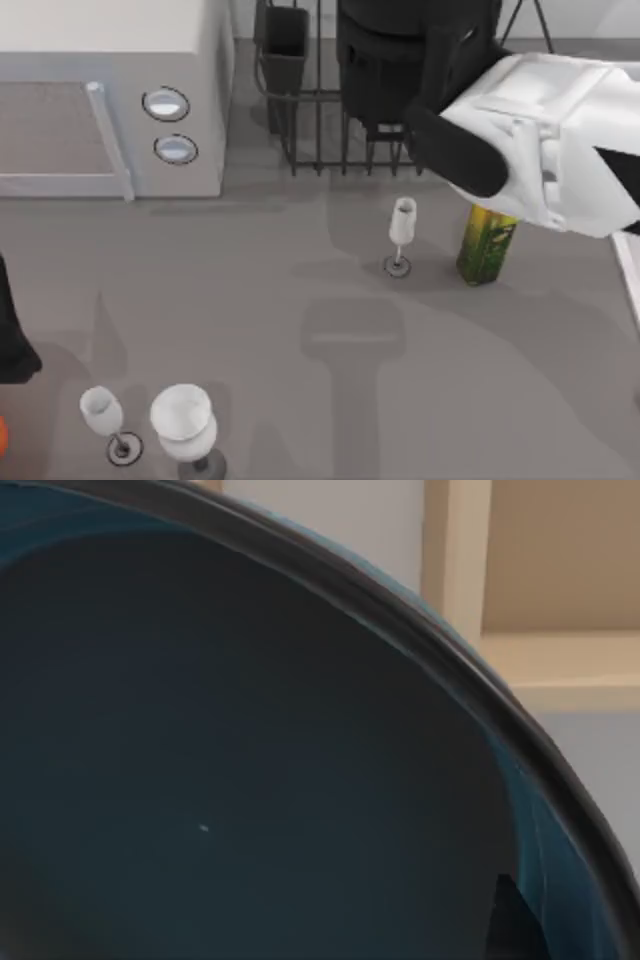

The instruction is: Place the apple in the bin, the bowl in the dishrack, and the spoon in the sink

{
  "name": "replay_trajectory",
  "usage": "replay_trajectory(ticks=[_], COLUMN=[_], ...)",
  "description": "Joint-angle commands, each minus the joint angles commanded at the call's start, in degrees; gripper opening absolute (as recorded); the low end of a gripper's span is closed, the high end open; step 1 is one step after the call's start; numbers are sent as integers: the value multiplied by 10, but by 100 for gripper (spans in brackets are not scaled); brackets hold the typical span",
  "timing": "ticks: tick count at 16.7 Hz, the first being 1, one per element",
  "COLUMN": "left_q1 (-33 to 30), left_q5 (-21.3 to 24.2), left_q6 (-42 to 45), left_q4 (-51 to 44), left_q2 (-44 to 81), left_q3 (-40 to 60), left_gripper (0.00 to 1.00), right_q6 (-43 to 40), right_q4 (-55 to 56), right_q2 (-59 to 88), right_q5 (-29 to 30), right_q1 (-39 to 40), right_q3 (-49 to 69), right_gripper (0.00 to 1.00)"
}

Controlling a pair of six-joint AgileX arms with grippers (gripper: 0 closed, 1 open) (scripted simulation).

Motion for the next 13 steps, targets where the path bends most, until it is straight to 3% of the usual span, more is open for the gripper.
replay_trajectory(ticks=[6, 11, 13], left_q1=[0, 0, 0], left_q5=[0, 0, 0], left_q6=[0, 0, 0], left_q4=[0, 0, 0], left_q2=[0, 0, 0], left_q3=[0, 0, 0], left_gripper=[100, 100, 100], right_q6=[-4, -5, -5], right_q4=[184, 197, 197], right_q2=[146, 158, 158], right_q5=[-108, -120, -120], right_q1=[-106, -117, -117], right_q3=[-34, -39, -39], right_gripper=[0, 0, 15])
